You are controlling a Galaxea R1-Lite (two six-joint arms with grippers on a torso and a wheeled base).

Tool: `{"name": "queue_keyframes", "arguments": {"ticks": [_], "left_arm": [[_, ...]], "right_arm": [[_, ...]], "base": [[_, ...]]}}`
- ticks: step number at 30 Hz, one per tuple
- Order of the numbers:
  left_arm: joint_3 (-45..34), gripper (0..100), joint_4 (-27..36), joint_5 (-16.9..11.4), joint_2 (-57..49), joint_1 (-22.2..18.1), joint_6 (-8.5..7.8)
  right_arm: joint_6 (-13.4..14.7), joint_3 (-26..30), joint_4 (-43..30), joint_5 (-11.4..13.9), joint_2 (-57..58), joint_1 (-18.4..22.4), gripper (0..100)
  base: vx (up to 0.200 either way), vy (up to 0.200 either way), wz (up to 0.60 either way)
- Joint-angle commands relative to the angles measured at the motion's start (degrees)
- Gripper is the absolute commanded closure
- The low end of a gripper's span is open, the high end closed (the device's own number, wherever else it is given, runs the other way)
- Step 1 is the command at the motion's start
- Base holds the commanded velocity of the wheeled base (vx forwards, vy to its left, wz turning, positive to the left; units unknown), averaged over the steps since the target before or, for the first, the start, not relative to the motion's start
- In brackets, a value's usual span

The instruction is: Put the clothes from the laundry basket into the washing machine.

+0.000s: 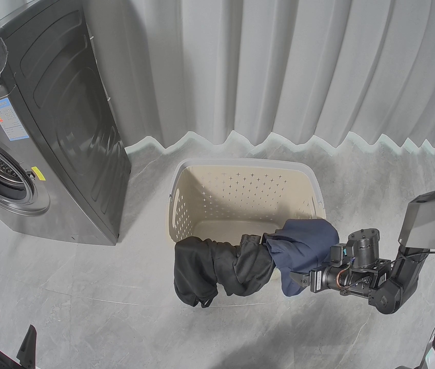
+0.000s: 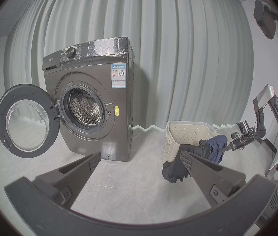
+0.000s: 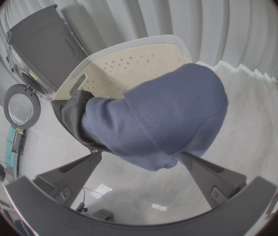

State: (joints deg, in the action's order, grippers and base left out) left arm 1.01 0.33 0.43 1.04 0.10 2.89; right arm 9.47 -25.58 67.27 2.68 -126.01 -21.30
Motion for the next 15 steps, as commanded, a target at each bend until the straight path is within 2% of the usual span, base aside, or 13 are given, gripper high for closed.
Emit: {"name": "queue_keyframes", "arguments": {"ticks": [1,9,10,15], "left_arm": [[-0.84,0,0.02,0.01,-0.77,-0.01,0.01],[-0.84,0,0.02,0.01,-0.77,-0.01,0.01],[-0.84,0,0.02,0.01,-0.77,-0.01,0.01],[-0.84,0,0.02,0.01,-0.77,-0.01,0.01]], "right_arm": [[0.02,-0.88,0.23,-0.05,-1.08,0.38,0],[0.11,-1.76,1.20,-0.05,-1.25,0.47,0],[0.11,-2.11,1.20,0.04,-1.16,0.47,100],[0.20,-1.93,1.29,0.04,-1.08,0.12,100]], "base": [[0.000,0.000,0.00],[0.000,0.000,0.00],[0.000,0.000,0.00],[0.000,0.000,0.00]]}}
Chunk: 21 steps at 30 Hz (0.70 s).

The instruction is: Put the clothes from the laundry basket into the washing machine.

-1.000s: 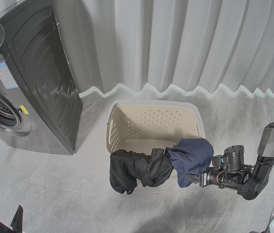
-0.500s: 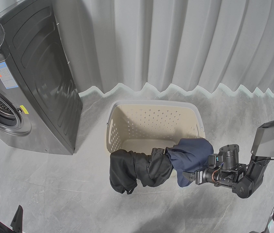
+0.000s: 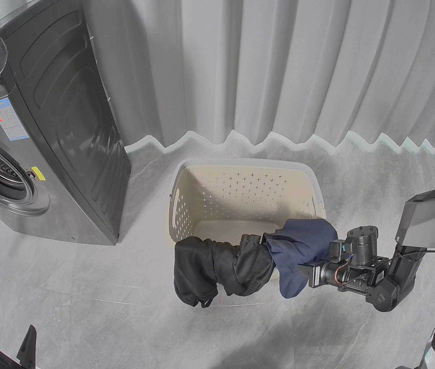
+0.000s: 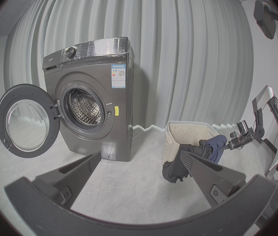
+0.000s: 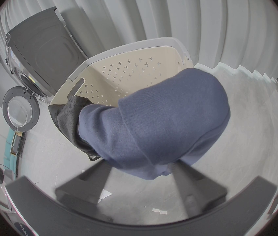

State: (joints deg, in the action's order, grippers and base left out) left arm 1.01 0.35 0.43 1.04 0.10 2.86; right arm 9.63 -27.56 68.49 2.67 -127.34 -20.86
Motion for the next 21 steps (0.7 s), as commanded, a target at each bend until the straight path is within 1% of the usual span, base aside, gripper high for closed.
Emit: {"name": "queue_keyframes", "arguments": {"ticks": [1,5,9,11,12,13,16,17,20,21], "left_arm": [[-0.84,0,0.00,0.01,-0.77,-0.01,0.04],[-0.84,0,0.00,0.01,-0.77,-0.01,0.04],[-0.84,0,0.00,0.01,-0.77,-0.01,0.04],[-0.84,0,0.00,0.01,-0.77,-0.01,0.04],[-0.84,0,0.00,0.01,-0.77,-0.01,0.04],[-0.84,0,0.00,0.01,-0.77,-0.01,0.04],[-0.84,0,0.00,0.01,-0.77,-0.01,0.12],[-0.84,0,0.00,0.01,-0.77,-0.01,0.12],[-0.84,0,0.00,0.01,-0.77,-0.01,0.04],[-0.84,0,0.00,0.01,-0.77,-0.01,0.04]], "right_arm": [[0.04,0.32,0.07,0.05,0.25,-0.41,100],[0.13,1.72,0.60,0.05,1.22,-0.59,100],[-0.05,3.57,3.58,0.05,2.27,-1.03,100],[-0.05,6.64,6.75,0.05,4.38,-1.82,100],[-0.05,6.82,6.92,0.05,4.56,-1.82,100],[-0.05,8.67,8.07,0.05,6.67,-2.52,100],[0.13,10.78,8.68,-0.03,11.15,-3.31,100],[0.04,10.78,8.68,-0.03,11.33,-3.31,100],[0.04,11.74,8.51,-0.38,18.45,-4.10,100],[0.04,11.74,8.51,-0.38,18.45,-4.10,100]], "base": [[0.000,0.000,0.00],[0.000,0.000,0.00],[0.000,0.000,0.00],[0.000,0.000,0.00],[0.000,0.000,0.00],[0.000,0.000,0.00],[0.000,0.000,0.00],[0.000,0.000,0.00],[0.000,0.000,0.00],[0.000,0.000,0.00]]}}
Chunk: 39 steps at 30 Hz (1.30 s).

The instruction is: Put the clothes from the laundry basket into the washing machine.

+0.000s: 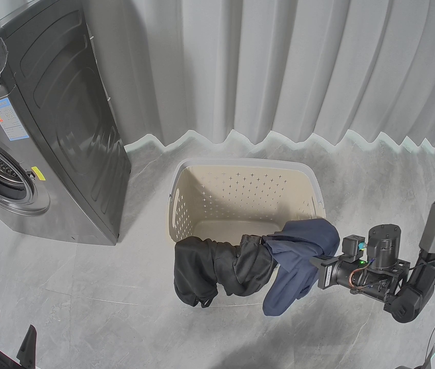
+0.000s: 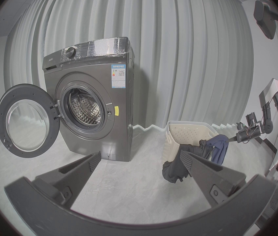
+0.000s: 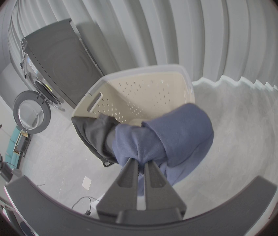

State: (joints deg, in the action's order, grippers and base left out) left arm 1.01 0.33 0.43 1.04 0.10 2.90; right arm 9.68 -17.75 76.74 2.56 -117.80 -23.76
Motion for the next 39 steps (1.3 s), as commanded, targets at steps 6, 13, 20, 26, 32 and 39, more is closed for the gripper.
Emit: {"name": "queue_keyframes", "arguments": {"ticks": [6,13,20,26,32,39], "left_arm": [[-0.84,0,0.02,0.01,-0.77,-0.01,0.00],[-0.84,0,0.02,0.01,-0.77,-0.01,0.00],[-0.84,0,0.02,0.01,-0.77,-0.01,0.00],[-0.84,0,0.02,0.01,-0.77,-0.01,0.00],[-0.84,0,0.02,0.01,-0.77,-0.01,0.00],[-0.84,0,0.02,0.01,-0.77,-0.01,-0.26]], "right_arm": [[-0.01,1.31,-0.10,-2.56,21.38,-4.80,100],[-0.01,0.08,-0.27,-3.26,32.02,-7.18,100],[-1.33,-0.97,-0.63,-3.18,38.26,-7.35,100],[-2.03,-1.41,-0.80,-2.56,39.75,-8.06,100],[-3.44,-3.96,-4.58,-2.12,39.58,-9.11,100],[-3.44,-4.57,-6.52,-0.80,39.84,-9.11,100]], "base": [[0.000,0.000,0.00],[0.000,0.000,0.00],[0.000,0.000,0.00],[0.000,0.000,0.00],[-0.133,0.000,0.00],[-0.143,0.000,0.00]]}}
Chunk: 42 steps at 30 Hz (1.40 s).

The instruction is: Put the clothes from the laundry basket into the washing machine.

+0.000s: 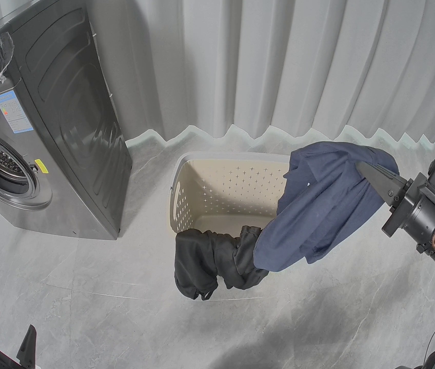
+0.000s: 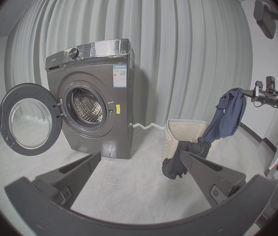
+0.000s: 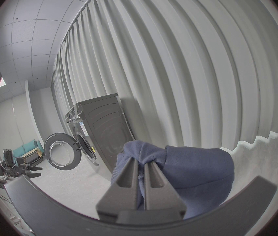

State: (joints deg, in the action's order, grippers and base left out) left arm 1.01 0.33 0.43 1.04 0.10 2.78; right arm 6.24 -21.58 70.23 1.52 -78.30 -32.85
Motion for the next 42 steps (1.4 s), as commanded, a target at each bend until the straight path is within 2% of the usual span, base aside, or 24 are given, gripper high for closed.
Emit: {"name": "queue_keyframes", "arguments": {"ticks": [1,5,25,42], "left_arm": [[-0.75,0,0.02,0.01,-0.77,-0.01,-0.23],[-0.84,0,0.02,0.01,-0.68,-0.01,-0.14],[-0.84,0,0.02,0.01,-0.60,0.08,-0.14],[-0.84,0,0.02,0.01,-0.68,-0.01,-0.14]], "right_arm": [[0.00,-1.19,0.08,0.50,0.25,0.16,100],[0.44,-1.80,-0.01,1.73,0.43,0.42,100],[0.61,-2.33,0.26,1.55,-0.19,0.51,100],[0.61,-5.84,0.70,1.11,-0.01,0.07,100]], "base": [[0.000,0.000,0.00],[0.000,0.050,0.00],[0.000,0.200,0.00],[0.000,0.200,0.00]]}}
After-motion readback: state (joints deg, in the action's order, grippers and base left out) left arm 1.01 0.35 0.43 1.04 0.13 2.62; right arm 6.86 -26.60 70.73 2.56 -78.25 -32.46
